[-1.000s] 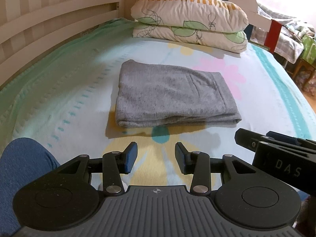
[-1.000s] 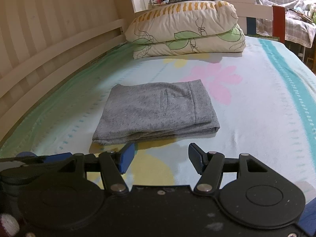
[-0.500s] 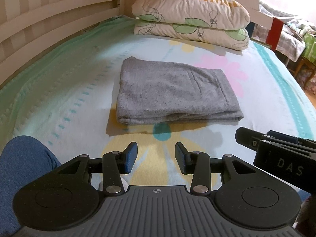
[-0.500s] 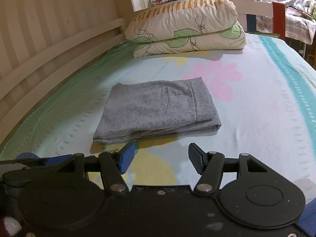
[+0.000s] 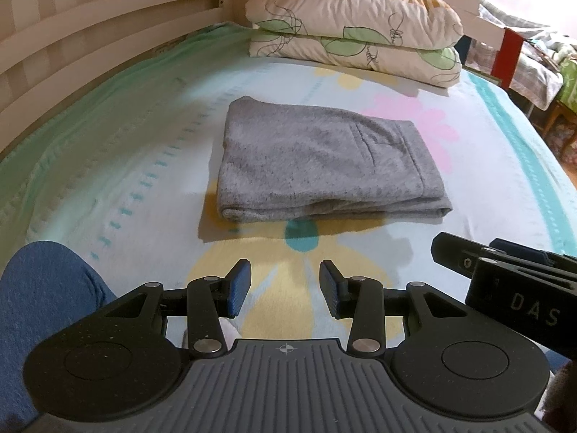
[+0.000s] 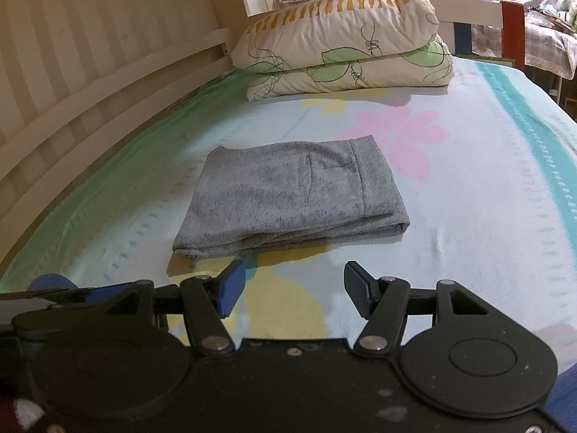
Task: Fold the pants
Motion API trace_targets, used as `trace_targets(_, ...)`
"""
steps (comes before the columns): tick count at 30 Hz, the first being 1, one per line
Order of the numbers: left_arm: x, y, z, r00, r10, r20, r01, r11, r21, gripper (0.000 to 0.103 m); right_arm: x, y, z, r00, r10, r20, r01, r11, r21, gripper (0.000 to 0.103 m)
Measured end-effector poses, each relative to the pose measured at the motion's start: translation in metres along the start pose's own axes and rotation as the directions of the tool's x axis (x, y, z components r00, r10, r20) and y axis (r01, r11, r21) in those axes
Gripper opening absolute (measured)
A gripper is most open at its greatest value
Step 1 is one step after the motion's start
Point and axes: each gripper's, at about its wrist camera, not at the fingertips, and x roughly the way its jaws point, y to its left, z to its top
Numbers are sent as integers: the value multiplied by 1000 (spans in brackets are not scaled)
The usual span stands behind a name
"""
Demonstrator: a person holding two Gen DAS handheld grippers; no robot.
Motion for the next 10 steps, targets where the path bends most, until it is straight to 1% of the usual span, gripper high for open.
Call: trace_targets(10,4,0,-2,1000,-1,-13,2,1000,8,40,4,-6,1,1000,9,-13,-9,1000,-1,64)
